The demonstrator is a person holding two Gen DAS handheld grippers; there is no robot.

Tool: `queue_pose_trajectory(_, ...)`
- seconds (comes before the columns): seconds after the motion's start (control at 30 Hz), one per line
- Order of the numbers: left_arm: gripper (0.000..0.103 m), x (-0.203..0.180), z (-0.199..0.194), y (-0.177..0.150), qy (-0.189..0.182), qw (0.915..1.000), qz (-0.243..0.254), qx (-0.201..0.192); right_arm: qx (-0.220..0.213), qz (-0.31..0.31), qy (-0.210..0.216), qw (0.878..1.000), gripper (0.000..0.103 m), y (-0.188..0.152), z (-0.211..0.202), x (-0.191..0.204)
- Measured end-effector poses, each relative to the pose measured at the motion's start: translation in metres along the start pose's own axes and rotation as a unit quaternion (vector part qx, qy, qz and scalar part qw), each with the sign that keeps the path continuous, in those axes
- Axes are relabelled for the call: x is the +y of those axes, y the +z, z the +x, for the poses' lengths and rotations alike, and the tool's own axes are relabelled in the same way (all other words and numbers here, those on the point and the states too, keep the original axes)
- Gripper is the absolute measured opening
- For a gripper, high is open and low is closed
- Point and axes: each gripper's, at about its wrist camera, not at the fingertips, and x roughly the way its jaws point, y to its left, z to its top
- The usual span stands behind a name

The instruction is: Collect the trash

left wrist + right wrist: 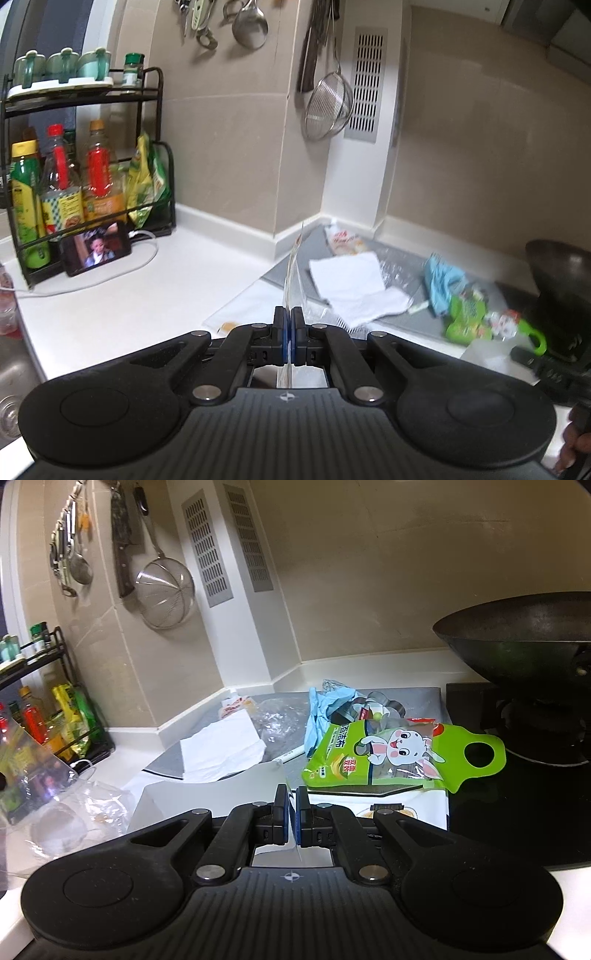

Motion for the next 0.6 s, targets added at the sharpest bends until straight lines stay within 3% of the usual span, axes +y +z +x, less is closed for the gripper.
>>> queue_pose_trajectory(0.6,0.001,0.002,-0.050,-0.052,-0.014,0.9987,0.019,0.045,-0.002,-0.064,0.071,0.995,0.004,-0.026,-0.081,0.034)
